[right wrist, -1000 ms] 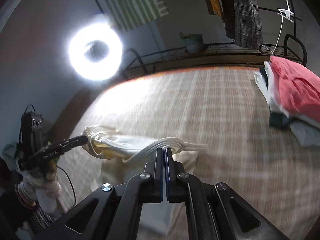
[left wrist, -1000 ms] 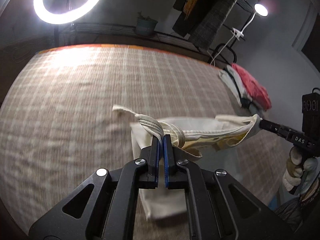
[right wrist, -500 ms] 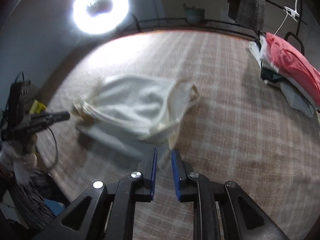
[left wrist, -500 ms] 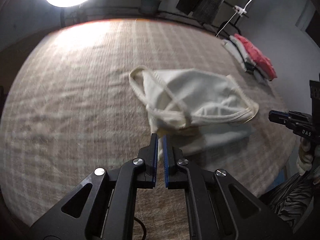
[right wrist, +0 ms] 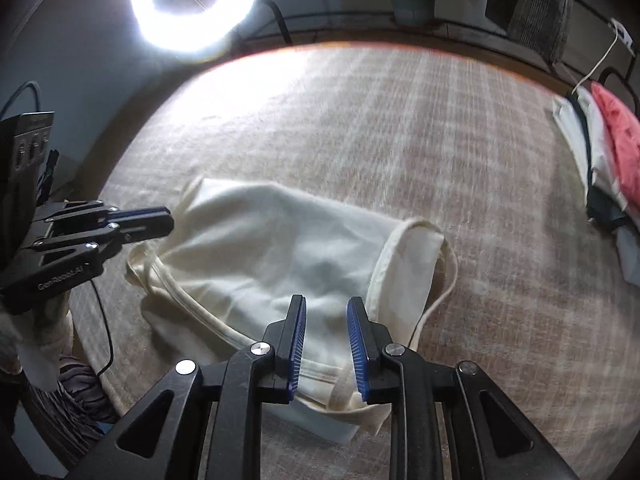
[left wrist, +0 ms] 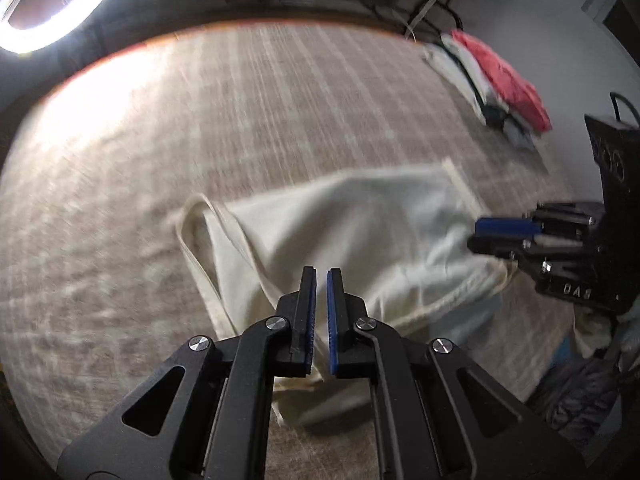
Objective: Fold small clothes
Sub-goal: 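Fold the strap end over onto the folded hem with both tools, then open, then withdraw both open tools and reposition them at the folded camisole's edge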
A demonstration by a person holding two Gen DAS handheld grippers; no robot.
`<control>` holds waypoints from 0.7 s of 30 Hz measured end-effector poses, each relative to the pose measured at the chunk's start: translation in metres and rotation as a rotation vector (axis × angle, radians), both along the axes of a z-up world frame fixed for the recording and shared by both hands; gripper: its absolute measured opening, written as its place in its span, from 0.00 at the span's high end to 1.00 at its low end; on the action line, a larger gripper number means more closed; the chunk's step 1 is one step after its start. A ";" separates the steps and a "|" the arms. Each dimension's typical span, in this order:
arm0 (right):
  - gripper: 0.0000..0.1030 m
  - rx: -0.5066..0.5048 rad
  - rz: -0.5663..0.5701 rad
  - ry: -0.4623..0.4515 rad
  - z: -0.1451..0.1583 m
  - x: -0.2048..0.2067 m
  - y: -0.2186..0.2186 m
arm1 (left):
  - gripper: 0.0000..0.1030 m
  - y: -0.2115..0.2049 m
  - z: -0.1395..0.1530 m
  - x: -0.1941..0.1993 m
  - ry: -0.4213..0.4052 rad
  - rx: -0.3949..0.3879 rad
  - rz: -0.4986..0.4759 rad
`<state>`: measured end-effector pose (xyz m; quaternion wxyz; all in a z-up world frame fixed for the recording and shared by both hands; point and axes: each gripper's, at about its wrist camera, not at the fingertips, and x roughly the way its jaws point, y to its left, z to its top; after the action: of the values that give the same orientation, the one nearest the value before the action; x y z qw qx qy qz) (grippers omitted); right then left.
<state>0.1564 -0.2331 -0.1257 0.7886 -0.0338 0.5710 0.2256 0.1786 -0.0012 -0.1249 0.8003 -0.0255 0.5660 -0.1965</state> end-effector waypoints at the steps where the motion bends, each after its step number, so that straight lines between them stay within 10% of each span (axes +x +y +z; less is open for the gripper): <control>1: 0.80 -0.011 0.009 0.015 -0.004 -0.002 -0.001 | 0.99 0.001 -0.006 -0.006 0.015 0.024 -0.016; 12: 0.79 -0.113 0.177 0.060 -0.009 -0.072 -0.017 | 0.98 0.023 -0.009 -0.099 0.012 0.051 -0.114; 21: 0.78 0.021 0.057 -0.019 0.009 -0.045 -0.018 | 0.99 0.016 0.026 -0.044 -0.086 -0.024 0.000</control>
<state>0.1112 -0.2511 -0.1172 0.7877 -0.0439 0.5598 0.2534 0.1346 0.0146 -0.0984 0.8235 -0.0267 0.5288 -0.2039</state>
